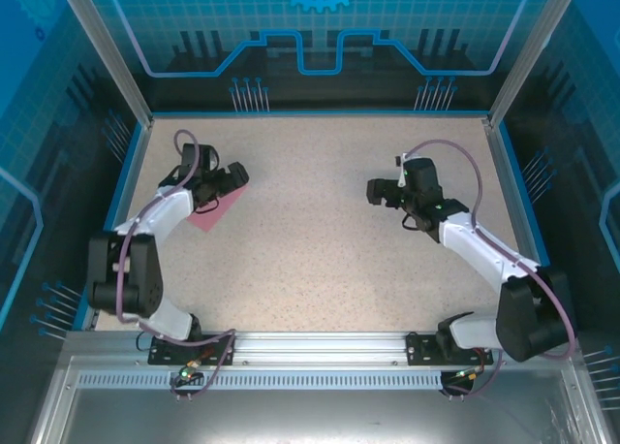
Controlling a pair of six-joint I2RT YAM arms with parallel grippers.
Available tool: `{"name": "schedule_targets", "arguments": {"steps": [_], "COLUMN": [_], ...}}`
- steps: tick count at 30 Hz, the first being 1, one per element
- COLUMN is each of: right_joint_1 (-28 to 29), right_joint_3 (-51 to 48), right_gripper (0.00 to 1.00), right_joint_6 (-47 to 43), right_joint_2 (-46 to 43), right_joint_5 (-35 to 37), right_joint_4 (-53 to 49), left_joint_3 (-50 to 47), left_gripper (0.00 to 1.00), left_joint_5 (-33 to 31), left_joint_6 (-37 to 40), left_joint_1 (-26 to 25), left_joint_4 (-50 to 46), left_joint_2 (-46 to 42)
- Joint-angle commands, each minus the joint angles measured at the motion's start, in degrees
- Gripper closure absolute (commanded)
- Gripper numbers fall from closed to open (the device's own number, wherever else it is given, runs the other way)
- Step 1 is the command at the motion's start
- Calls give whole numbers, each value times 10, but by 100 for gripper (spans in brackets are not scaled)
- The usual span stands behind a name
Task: Fold a paper plane with a square sheet of paper (pick it up from the middle)
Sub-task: Move the square sheet of paper to the center of the table.
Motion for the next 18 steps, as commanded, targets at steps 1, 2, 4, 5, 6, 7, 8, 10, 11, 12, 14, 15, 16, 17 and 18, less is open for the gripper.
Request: {"name": "schedule_targets", "arguments": {"steps": [1,2,4,5,6,7,8,10,11,12,14,15,16,17,18], "right_joint_1": [22,27,38,43,48,52,56,64,67,71,74,75,76,76,76], "right_joint_3": [35,39,48,52,57,63,68,76,81,86,95,101,107,113,117], "right_gripper": [1,1,1,1,1,1,1,1,1,1,1,1,1,1,1], "right_joint_6": [51,55,64,65,67,71,74,79,78,78,79,80,81,81,81], "right_joint_2": [26,34,50,58,67,73,81,95,103,110,122,129,133,139,143], "right_joint_5": [-46,-55,-62,-66,-67,-67,-69,-73,-79,-84,-85,-86,-86,-85,-84], "right_joint_4": [-48,-47,-50,-50,-52,-53,-55,-58,-58,-59,-64,-68,-73,-77,-80], "left_joint_3": [49,63,96,116,134,149,164,192,208,221,237,239,240,239,241], "left_gripper": [1,1,1,1,1,1,1,1,1,1,1,1,1,1,1], "left_joint_5": [-3,-11,-24,-28,-35,-44,-47,-43,-42,-41,-34,-28,-22,-17,-11], "left_joint_6": [-48,-51,-55,-55,-57,-62,-62,-61,-61,-62,-63,-63,-63,-62,-60], "left_joint_1": [-2,-2,-2,-2,-2,-2,-1,-1,-1,-1,-1,-2,-3,-5,-9], "left_joint_4": [-55,-63,-75,-80,-87,-93,-99,-104,-111,-117,-125,-125,-125,-127,-134], "left_joint_2": [47,68,106,126,145,161,178,207,222,237,257,262,264,264,264]}}
